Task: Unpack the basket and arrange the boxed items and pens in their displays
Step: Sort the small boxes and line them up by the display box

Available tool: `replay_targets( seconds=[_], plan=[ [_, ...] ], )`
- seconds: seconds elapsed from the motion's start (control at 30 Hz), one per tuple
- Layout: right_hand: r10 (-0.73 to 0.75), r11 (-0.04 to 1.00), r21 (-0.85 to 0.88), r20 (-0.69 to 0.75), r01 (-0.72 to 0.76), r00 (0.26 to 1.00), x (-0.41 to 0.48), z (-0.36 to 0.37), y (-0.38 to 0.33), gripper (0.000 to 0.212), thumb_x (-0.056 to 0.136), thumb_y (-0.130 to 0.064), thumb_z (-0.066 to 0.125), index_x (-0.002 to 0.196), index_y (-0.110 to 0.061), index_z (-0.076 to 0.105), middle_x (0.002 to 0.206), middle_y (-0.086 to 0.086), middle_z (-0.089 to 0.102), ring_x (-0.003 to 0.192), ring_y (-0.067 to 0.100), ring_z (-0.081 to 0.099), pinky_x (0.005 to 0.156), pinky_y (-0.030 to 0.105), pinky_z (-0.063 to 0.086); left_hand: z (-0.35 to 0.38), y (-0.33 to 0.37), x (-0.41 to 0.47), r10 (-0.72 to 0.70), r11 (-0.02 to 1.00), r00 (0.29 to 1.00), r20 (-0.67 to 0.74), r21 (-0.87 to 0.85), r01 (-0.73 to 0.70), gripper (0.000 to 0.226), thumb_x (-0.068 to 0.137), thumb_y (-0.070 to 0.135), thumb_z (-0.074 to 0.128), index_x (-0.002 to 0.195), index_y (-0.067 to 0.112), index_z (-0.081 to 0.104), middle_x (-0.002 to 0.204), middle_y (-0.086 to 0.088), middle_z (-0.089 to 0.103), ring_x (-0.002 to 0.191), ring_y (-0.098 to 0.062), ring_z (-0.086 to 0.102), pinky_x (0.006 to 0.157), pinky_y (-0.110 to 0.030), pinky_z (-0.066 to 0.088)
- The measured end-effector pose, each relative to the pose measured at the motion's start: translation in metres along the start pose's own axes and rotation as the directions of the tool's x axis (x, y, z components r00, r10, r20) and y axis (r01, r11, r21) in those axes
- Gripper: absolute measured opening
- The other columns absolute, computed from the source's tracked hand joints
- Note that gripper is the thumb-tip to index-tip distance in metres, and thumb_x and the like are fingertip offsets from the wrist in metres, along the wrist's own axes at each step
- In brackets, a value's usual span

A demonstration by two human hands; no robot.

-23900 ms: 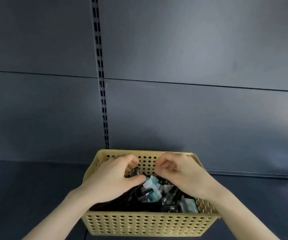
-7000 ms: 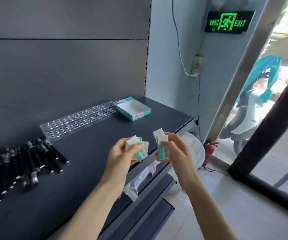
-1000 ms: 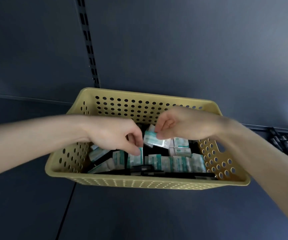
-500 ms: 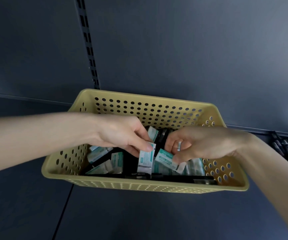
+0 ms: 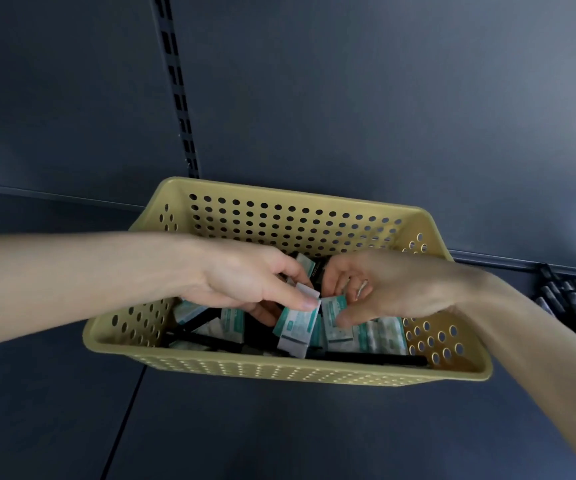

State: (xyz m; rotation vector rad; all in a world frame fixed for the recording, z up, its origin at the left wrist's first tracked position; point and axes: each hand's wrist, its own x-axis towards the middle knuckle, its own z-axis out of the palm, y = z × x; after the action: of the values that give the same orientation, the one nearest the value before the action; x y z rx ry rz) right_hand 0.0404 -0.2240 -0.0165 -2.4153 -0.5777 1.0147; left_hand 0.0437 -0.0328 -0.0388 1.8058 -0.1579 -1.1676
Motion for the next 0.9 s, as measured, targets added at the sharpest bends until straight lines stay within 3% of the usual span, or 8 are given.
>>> replay_targets(
  seconds=[0.2, 0.37, 0.47, 0.53, 0.63, 0.73, 0.83, 0.9],
  plan=[
    [0.011, 0.997, -0.073, 0.081, -0.005, 0.997, 0.005, 0.0008, -0.0047, 0.033, 0.08, -0.024, 0.072, 0.104, -0.023, 0.05, 0.087, -0.016, 0.055, 0.075, -0.003, 0.052, 0.068, 0.013, 0.045, 0.0008, 0.0002, -0.0008, 0.032, 0.996, 0.999, 0.011, 0.08, -0.033, 0.032, 0.083, 0.017, 0.07, 0.112, 0.022, 0.057, 0.108, 0.0, 0.068, 0.089, -0.003, 0.06, 0.068, -0.015, 0.048],
    [0.015, 0.992, -0.129, 0.097, -0.003, 0.995, 0.0088, 0.0004, -0.0055, 0.043, 0.08, -0.026, 0.073, 0.118, -0.019, 0.055, 0.101, -0.014, 0.059, 0.094, 0.006, 0.058, 0.085, 0.022, 0.05, 0.002, 0.0003, -0.0019, 0.046, 0.994, 0.998, -0.031, 0.1, -0.043, 0.048, 0.077, 0.014, 0.075, 0.121, 0.015, 0.055, 0.113, -0.002, 0.067, 0.1, -0.009, 0.062, 0.083, -0.024, 0.051],
    [0.0, 0.99, -0.138, 0.119, 0.017, 0.993, 0.0093, 0.0011, -0.0043, 0.046, 0.081, -0.026, 0.071, 0.123, -0.017, 0.055, 0.113, -0.009, 0.062, 0.082, -0.01, 0.056, 0.072, 0.005, 0.043, 0.0015, 0.0009, -0.0028, 0.053, 0.997, 0.998, -0.043, 0.052, -0.051, 0.052, 0.077, 0.009, 0.075, 0.124, 0.012, 0.053, 0.114, -0.002, 0.066, 0.097, -0.01, 0.064, 0.081, -0.024, 0.053],
    [-0.011, 0.992, -0.125, 0.134, 0.027, 0.991, 0.0092, 0.0012, -0.0043, 0.044, 0.081, -0.025, 0.072, 0.122, -0.016, 0.056, 0.098, -0.016, 0.061, 0.066, -0.019, 0.053, 0.061, 0.001, 0.039, 0.0003, 0.0013, -0.0033, 0.044, 0.999, 0.998, -0.038, 0.026, -0.043, 0.051, 0.078, 0.006, 0.074, 0.123, 0.011, 0.053, 0.116, -0.006, 0.064, 0.096, -0.011, 0.064, 0.08, -0.025, 0.054],
    [-0.021, 0.987, -0.154, 0.155, 0.045, 0.988, 0.0089, -0.0006, -0.004, 0.029, 0.082, -0.027, 0.07, 0.108, -0.017, 0.062, 0.076, -0.016, 0.059, 0.059, -0.008, 0.052, 0.063, 0.014, 0.042, -0.0012, 0.0, -0.0039, 0.017, 0.999, 1.0, -0.006, 0.03, -0.017, 0.05, 0.079, 0.007, 0.073, 0.124, 0.011, 0.052, 0.119, -0.007, 0.062, 0.098, -0.012, 0.064, 0.082, -0.028, 0.054],
    [-0.008, 0.982, -0.184, 0.183, 0.042, 0.983, 0.0073, -0.0018, -0.0054, 0.028, 0.084, -0.031, 0.067, 0.108, -0.018, 0.063, 0.092, -0.009, 0.067, 0.075, 0.003, 0.059, 0.075, 0.026, 0.047, -0.0004, -0.0005, -0.0032, 0.004, 0.998, 0.999, 0.047, 0.058, -0.007, 0.043, 0.079, 0.011, 0.074, 0.118, 0.016, 0.057, 0.109, 0.001, 0.068, 0.09, -0.003, 0.066, 0.069, -0.017, 0.051],
    [0.008, 0.987, -0.16, 0.18, 0.021, 0.984, 0.0061, -0.0015, -0.006, 0.033, 0.084, -0.032, 0.067, 0.111, -0.013, 0.061, 0.108, -0.002, 0.067, 0.093, 0.013, 0.062, 0.083, 0.028, 0.048, 0.0001, 0.0011, -0.0029, 0.0, 0.997, 0.997, 0.074, 0.071, -0.005, 0.028, 0.08, 0.012, 0.073, 0.107, 0.016, 0.066, 0.091, 0.009, 0.072, 0.079, 0.002, 0.066, 0.063, -0.013, 0.048],
    [0.011, 0.991, -0.132, 0.159, 0.01, 0.987, 0.0054, -0.0008, -0.0058, 0.032, 0.082, -0.03, 0.069, 0.11, -0.016, 0.061, 0.109, -0.005, 0.067, 0.094, 0.012, 0.062, 0.085, 0.027, 0.048, -0.0007, 0.0016, -0.0028, -0.006, 0.998, 0.998, 0.067, 0.07, 0.001, 0.025, 0.08, 0.012, 0.073, 0.104, 0.015, 0.068, 0.088, 0.008, 0.073, 0.079, 0.001, 0.066, 0.064, -0.012, 0.048]
  ],
)
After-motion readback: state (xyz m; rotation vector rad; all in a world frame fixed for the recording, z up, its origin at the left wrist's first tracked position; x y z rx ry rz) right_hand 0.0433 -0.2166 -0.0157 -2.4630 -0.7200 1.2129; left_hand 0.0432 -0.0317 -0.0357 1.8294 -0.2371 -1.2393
